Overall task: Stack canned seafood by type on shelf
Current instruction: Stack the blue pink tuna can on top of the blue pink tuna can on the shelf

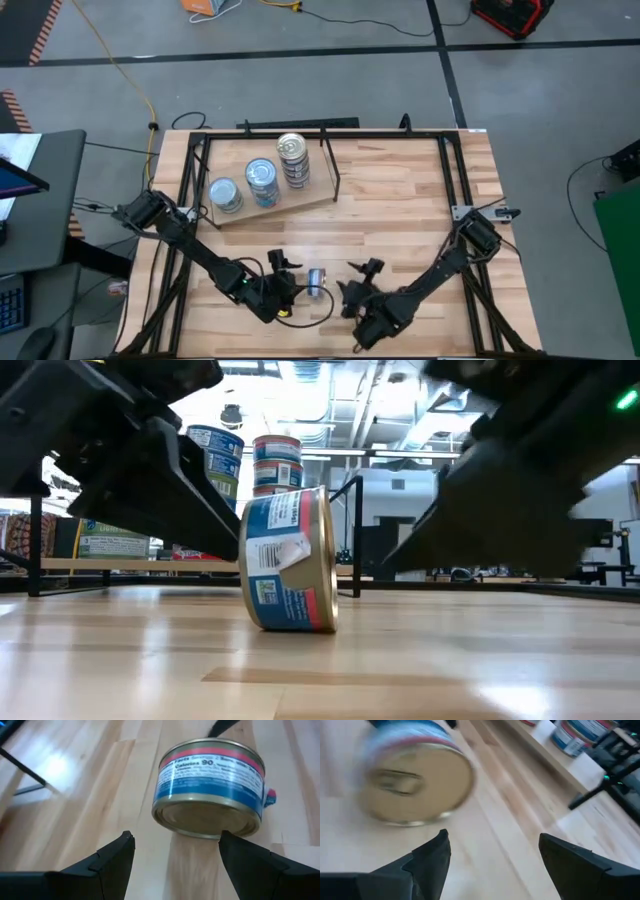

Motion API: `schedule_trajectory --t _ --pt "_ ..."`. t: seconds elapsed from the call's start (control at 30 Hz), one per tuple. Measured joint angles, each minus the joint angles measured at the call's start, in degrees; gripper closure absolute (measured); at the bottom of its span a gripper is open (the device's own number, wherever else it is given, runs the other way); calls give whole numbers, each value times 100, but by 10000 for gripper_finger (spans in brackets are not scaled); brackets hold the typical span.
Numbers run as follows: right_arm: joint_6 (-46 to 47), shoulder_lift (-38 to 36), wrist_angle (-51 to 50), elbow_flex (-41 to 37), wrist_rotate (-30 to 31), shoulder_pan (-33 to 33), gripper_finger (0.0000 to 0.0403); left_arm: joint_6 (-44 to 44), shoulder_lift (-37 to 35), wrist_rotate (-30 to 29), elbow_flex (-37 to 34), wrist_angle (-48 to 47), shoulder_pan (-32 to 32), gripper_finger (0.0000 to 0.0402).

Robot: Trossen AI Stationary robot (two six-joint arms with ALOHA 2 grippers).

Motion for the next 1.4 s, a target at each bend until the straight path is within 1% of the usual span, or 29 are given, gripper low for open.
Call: schedule_trajectory --t 0.1,0.17,0.43,0.6,0.67,0.73,0.8,0.9,0.97,1.03,1.13,1.27,1.4 --pt "-340 7 209 -184 -37 -176 72 -23 0 294 0 66 120 123" --pt "-676 9 432 -227 -84 -311 72 49 0 389 0 169 168 123" --pt "-2627 9 2040 -236 -662 -795 72 216 -2 699 1 565 248 123" --pt "-3644 8 2340 -239 -796 -1149 72 298 -2 692 -7 654 241 123" --pt "-3879 -43 2274 -239 -862 -1223 72 302 -7 676 -13 641 240 123" --pt "-3833 -166 1850 -239 -884 -1267 72 298 -7 680 -10 664 218 123" --pt "-3518 -403 1241 -239 -886 -1272 73 298 -7 672 -6 702 175 123" --pt "-2858 -844 470 -236 -612 -1140 78 292 -7 655 -4 747 109 123" --pt "-2460 -1063 234 -262 -433 -930 84 288 -7 524 -2 765 88 123" --pt "-2202 -1216 419 -364 -288 -663 89 285 -7 390 1 766 78 123" --pt "-1885 -1307 1156 -590 -261 -283 95 274 -7 351 2 776 78 123" --pt "-1542 -1015 2189 -667 -488 100 97 303 -7 351 2 773 78 123" --pt "-1699 -665 3134 -665 -499 294 97 314 -7 431 2 811 73 123"
